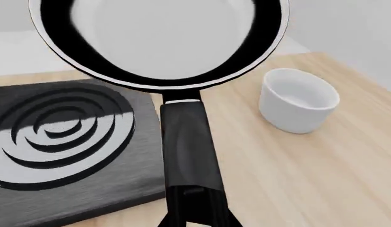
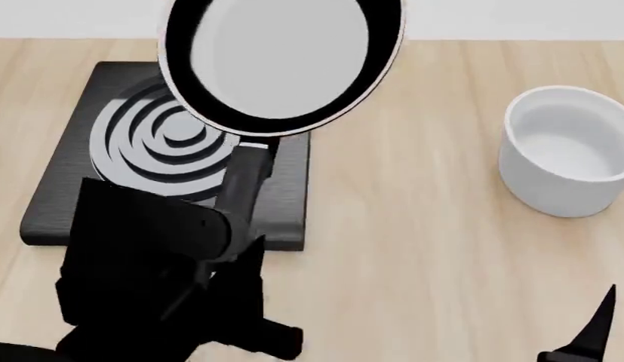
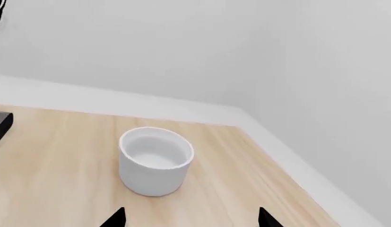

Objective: Put the frying pan on the cabinet shelf.

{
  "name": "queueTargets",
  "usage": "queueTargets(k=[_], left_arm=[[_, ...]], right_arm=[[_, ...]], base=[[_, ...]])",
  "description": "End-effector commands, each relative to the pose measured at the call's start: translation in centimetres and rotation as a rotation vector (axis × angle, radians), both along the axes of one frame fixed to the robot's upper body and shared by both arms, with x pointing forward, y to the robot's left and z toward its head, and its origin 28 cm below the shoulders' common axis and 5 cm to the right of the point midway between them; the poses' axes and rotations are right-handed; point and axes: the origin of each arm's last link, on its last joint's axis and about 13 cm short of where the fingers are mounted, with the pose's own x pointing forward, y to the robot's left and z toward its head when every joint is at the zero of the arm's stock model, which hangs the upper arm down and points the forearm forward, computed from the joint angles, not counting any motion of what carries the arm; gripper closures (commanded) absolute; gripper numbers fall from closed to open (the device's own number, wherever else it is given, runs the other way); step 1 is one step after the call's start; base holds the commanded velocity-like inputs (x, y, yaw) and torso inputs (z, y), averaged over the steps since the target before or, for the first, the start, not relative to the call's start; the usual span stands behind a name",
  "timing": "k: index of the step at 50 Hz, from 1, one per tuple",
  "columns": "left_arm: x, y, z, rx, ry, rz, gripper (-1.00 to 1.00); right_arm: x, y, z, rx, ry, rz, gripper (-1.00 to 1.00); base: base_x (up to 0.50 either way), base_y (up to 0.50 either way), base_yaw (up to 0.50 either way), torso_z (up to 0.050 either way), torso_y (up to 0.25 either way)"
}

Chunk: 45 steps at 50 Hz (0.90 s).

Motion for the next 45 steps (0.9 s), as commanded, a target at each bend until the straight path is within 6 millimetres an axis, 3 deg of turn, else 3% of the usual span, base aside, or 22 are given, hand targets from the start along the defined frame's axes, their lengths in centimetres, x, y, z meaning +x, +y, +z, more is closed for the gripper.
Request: queueTargets(k=[1,13,22,25,31,45], left_arm=[[1.1,2.9,5.0,-0.118,-0.092,0.146,1.00],[1.3,8.6,8.7,-0.161,-0.057,0.304,1.00],[0.4,12.6,10.7,-0.125,-0.054,0.383,1.00],[0.5,13.9,11.3,-0.024,-0.081,0.419,1.00],[0.3,16.9,13.6,-0.059,-0.072,0.511,1.00],[-0.2,22.9,14.1,-0.112,0.001,0.698,1.00]], right_arm=[[0.5,0.3,0.2,0.006,-0.048,0.049,-1.00],[0.6,0.7,0.1,-0.006,-0.038,0.078,-1.00],[0.6,0.9,0.1,-0.006,-0.039,0.086,-1.00],[0.6,0.9,0.2,-0.006,-0.040,0.087,-1.00],[0.7,0.9,0.0,-0.006,-0.037,0.087,-1.00],[1.0,1.4,-0.3,-0.010,-0.021,0.107,-1.00]], base=[[0.00,0.00,0.00,0.000,0.000],[0.00,0.00,0.00,0.001,0.003],[0.00,0.00,0.00,0.000,0.002],[0.00,0.00,0.00,0.000,0.000],[0.00,0.00,0.00,0.000,0.004],[0.00,0.00,0.00,0.001,0.001]])
